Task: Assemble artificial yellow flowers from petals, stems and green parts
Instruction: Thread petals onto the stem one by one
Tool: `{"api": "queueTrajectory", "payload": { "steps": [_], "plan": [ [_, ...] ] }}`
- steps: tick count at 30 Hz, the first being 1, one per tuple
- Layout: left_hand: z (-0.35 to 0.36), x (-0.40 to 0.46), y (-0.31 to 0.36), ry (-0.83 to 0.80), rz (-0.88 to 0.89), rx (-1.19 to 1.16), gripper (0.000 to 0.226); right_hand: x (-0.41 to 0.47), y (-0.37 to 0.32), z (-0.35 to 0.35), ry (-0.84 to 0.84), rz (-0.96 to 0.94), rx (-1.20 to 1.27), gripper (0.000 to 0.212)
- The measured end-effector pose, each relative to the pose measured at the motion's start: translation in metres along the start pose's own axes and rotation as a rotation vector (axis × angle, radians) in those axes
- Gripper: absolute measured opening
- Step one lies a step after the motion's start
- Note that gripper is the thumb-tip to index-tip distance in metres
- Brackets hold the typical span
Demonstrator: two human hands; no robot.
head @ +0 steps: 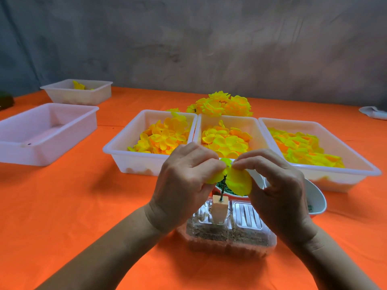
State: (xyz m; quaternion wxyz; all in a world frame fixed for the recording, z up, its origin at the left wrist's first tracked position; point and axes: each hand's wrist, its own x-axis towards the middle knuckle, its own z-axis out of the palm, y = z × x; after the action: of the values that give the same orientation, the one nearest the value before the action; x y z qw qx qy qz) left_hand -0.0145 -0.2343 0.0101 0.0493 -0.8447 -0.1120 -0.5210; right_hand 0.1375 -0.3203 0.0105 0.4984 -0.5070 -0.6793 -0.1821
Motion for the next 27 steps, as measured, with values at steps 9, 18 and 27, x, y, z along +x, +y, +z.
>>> {"api": "queueTrajectory", "payload": {
  "steps": [9,18,27],
  "plan": [
    [-0.001,-0.001,0.0,-0.018,-0.068,-0.054,0.01,0.003,-0.001,0.002,-0.026,0.014,0.01,0.005],
    [0.001,-0.008,0.0,-0.071,-0.016,-0.008,0.005,-0.01,0.005,0.004,-0.062,0.001,-0.009,0.013],
    [0.003,-0.022,0.0,-0.124,0.025,-0.039,0.015,-0.025,0.012,0.005,-0.087,-0.017,-0.064,0.015]
  ]
}}
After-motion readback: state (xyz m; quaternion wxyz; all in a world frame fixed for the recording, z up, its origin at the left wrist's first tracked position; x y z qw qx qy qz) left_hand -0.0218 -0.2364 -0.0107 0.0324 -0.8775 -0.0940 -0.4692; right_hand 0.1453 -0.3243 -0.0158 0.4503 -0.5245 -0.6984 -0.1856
